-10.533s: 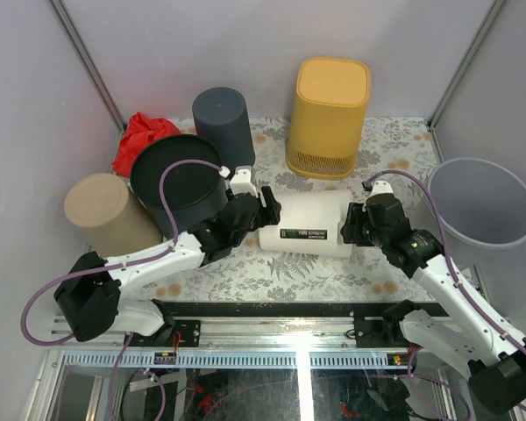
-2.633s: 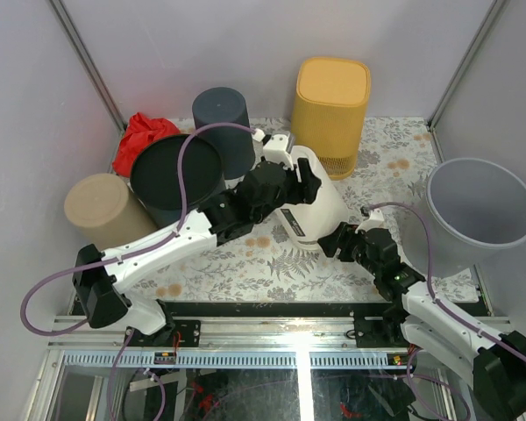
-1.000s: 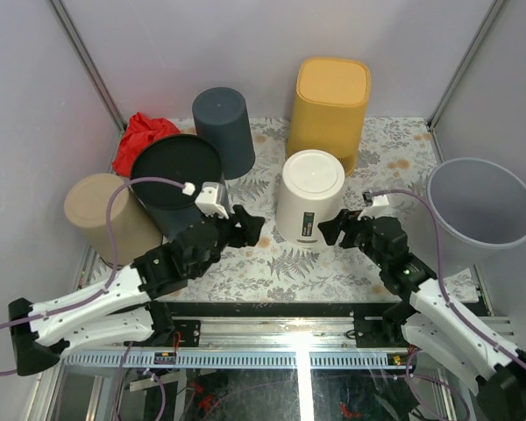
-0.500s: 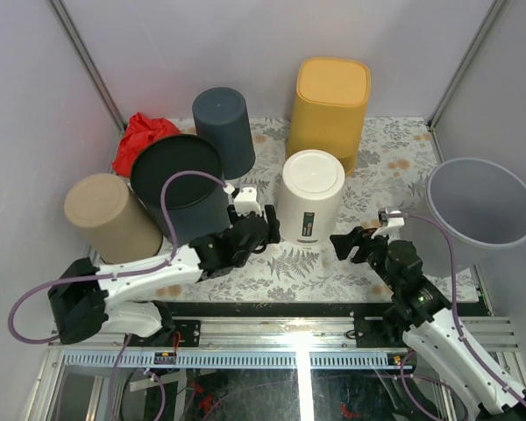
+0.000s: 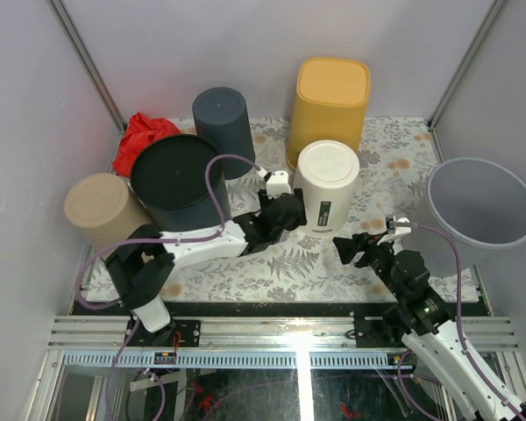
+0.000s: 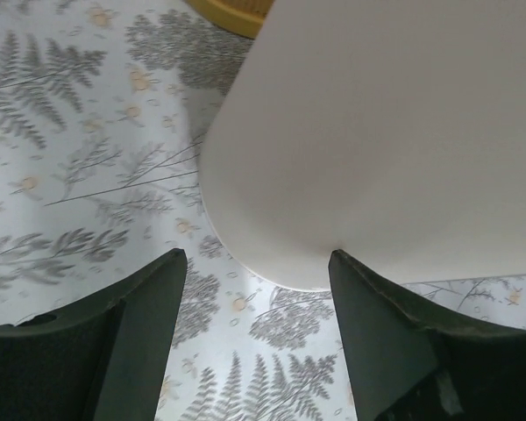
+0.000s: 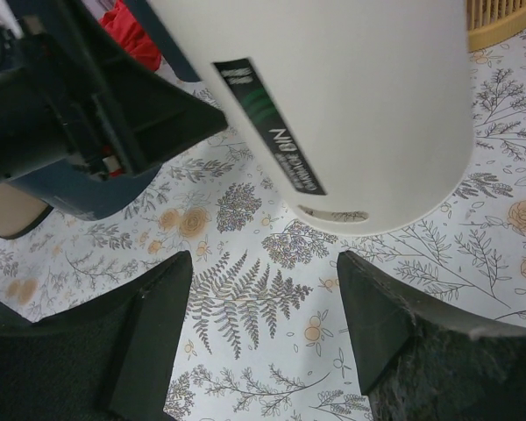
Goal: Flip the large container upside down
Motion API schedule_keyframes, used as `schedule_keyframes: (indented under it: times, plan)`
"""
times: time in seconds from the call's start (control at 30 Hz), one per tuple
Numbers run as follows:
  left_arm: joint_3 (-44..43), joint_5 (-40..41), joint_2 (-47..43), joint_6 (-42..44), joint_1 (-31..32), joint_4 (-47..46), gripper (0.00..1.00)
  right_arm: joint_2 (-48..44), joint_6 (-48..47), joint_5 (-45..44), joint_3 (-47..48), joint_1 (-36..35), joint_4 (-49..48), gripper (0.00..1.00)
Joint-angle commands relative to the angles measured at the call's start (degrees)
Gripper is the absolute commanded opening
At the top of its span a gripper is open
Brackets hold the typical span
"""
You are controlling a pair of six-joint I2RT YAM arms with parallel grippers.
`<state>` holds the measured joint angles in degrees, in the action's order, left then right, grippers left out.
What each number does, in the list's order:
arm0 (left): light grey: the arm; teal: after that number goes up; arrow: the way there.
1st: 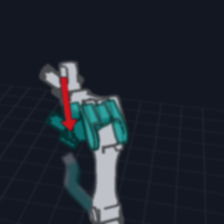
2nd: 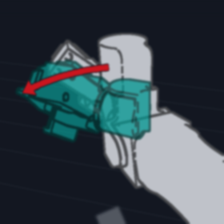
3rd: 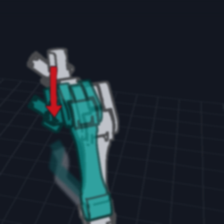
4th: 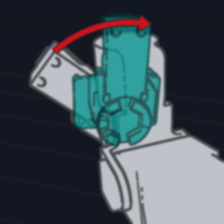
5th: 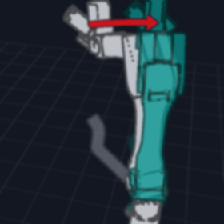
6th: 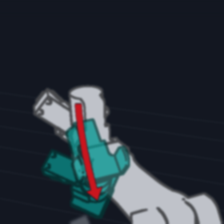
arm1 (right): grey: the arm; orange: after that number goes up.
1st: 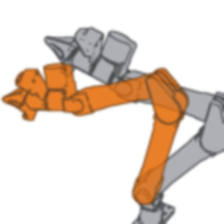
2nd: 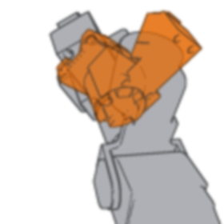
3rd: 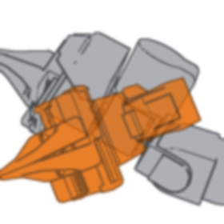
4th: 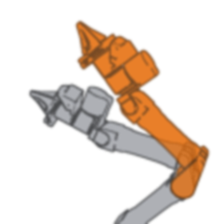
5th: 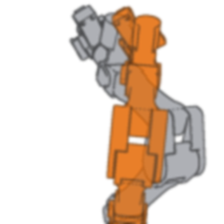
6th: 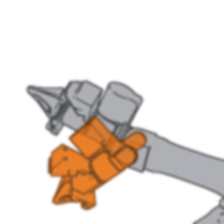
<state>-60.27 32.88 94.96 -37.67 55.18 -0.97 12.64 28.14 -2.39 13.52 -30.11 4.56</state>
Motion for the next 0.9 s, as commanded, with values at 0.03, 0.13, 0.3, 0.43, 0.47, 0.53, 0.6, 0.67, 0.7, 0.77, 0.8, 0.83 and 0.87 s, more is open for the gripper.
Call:
schedule_keyframes:
  times: [0.03,0.13,0.3,0.43,0.47,0.53,0.6,0.67,0.7,0.77,0.8,0.83,0.87]
  plan:
    - [-7.05,-4.30,5.91,0.79,-0.06,-6.44,0.66,-0.82,0.33,-0.09,0.40,-0.48,-0.90,0.74]
    - [-11.08,-6.41,9.48,2.02,-0.05,-7.03,0.66,-0.84,0.49,-0.61,0.55,-0.48,-0.48,0.74]
    - [-15.84,-10.21,13.96,4.09,-0.03,-9.70,0.66,-2.57,0.63,-2.45,0.54,-0.48,0.60,0.75]
    - [-20.07,-11.51,16.89,4.74,0.00,-7.61,0.66,-4.07,0.85,-3.17,0.34,-0.49,1.13,0.75]
    - [-20.71,-11.13,16.74,4.58,0.02,-6.70,0.65,-4.19,1.00,-3.30,0.30,-0.48,1.05,0.75]
    - [-19.24,-10.14,14.97,4.43,-0.03,-6.55,0.65,-3.85,1.01,-3.21,0.28,-0.49,0.90,0.76]
    - [-16.70,-8.54,12.08,4.01,-0.06,-6.04,0.65,-2.92,0.88,-2.75,0.28,-0.48,0.44,0.76]
    - [-13.55,-6.34,8.39,3.46,-0.03,-4.59,0.65,-1.48,0.65,-1.71,0.16,-0.48,-0.58,0.76]
    - [-11.82,-5.09,6.30,2.97,0.00,-3.72,0.65,-0.37,0.61,-1.20,0.11,-0.48,-1.20,0.76]
    - [-7.84,-2.50,1.61,2.13,-0.05,-1.86,0.65,2.43,0.44,0.29,0.17,-0.48,-3.46,0.76]
    - [-5.76,-1.75,-0.74,1.97,-0.06,-1.44,0.65,4.24,0.33,1.26,0.38,-0.48,-4.47,0.76]
    - [-3.60,-1.05,-3.38,1.56,-0.02,-1.01,0.65,6.57,0.17,2.10,0.87,-0.49,-5.56,0.76]
    - [-1.59,-0.60,-6.01,1.13,-0.08,-0.58,0.65,9.99,-0.04,2.78,1.66,-0.48,-6.57,0.75]
